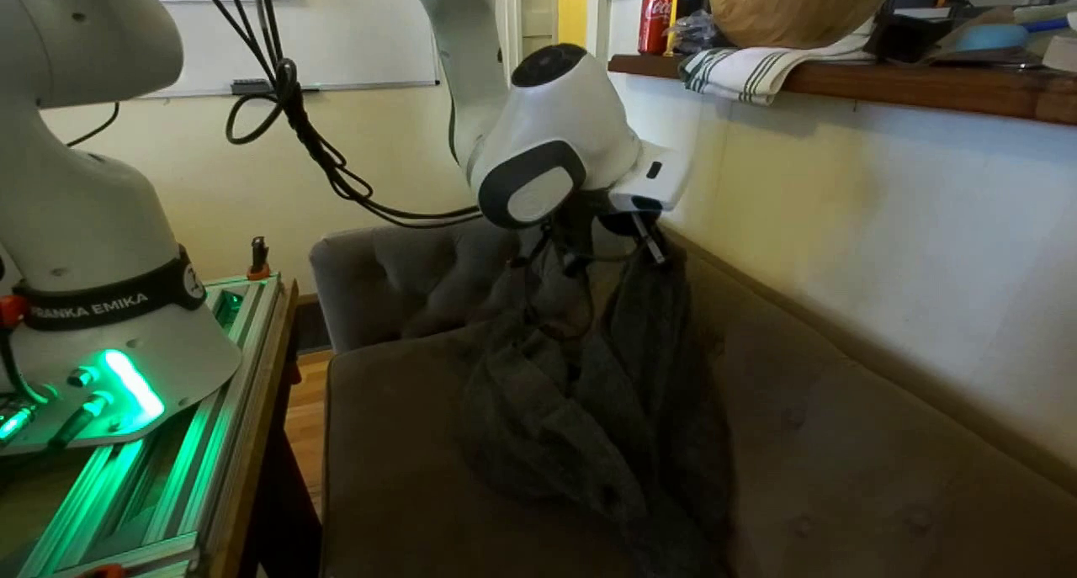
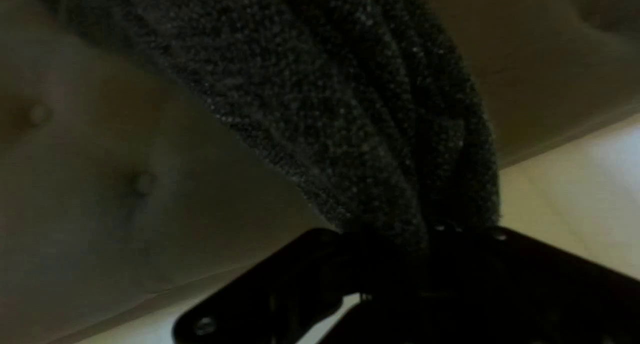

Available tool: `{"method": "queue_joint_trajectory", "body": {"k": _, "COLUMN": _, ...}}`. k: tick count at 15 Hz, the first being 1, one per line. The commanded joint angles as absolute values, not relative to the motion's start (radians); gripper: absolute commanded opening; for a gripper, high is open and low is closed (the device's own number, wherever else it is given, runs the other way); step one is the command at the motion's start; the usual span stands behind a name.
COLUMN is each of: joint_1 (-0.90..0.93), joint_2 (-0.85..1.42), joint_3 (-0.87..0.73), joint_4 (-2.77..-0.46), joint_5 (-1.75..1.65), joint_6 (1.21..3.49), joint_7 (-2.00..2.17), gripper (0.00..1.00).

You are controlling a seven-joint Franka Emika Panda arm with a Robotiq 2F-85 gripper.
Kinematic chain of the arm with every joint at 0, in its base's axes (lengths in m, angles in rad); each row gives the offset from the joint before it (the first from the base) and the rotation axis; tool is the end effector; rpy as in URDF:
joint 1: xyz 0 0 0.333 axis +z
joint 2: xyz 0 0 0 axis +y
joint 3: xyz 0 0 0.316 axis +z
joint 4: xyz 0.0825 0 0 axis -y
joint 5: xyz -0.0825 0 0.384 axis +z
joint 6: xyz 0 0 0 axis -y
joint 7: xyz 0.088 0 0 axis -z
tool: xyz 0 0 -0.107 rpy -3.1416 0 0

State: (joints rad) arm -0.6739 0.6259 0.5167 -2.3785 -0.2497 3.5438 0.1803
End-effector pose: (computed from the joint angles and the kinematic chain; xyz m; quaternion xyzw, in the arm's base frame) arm 0.5291 -0.0488 0.1744 -0.9311 0.1186 -0.3147 0.1412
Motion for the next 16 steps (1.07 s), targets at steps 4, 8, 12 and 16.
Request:
{"method": "queue_joint_trajectory", "body": {"k": 4, "joint_1": -0.668, "joint_2": 0.755, "joint_3": 0.815, "joint_4": -2.238, "joint_5": -0.387, "joint_6": 3.357, "joint_7": 0.189, "gripper": 0.02}}
{"method": "queue_joint_trajectory", "body": {"k": 8, "joint_1": -0.672, "joint_2": 0.743, "joint_3": 0.870, "joint_4": -2.260, "joint_5": -0.297, "joint_6": 3.278, "joint_7": 0.092, "gripper": 0.09}}
{"method": "queue_joint_trajectory", "body": {"k": 12, "joint_1": -0.711, "joint_2": 0.778, "joint_3": 0.893, "joint_4": -2.251, "joint_5": -0.315, "joint_6": 3.262, "joint_7": 0.057, "gripper": 0.02}}
{"method": "queue_joint_trajectory", "body": {"k": 16, "joint_1": -0.656, "joint_2": 0.889, "joint_3": 0.897, "joint_4": -2.247, "joint_5": -0.262, "joint_6": 3.203, "joint_7": -0.028, "gripper": 0.02}}
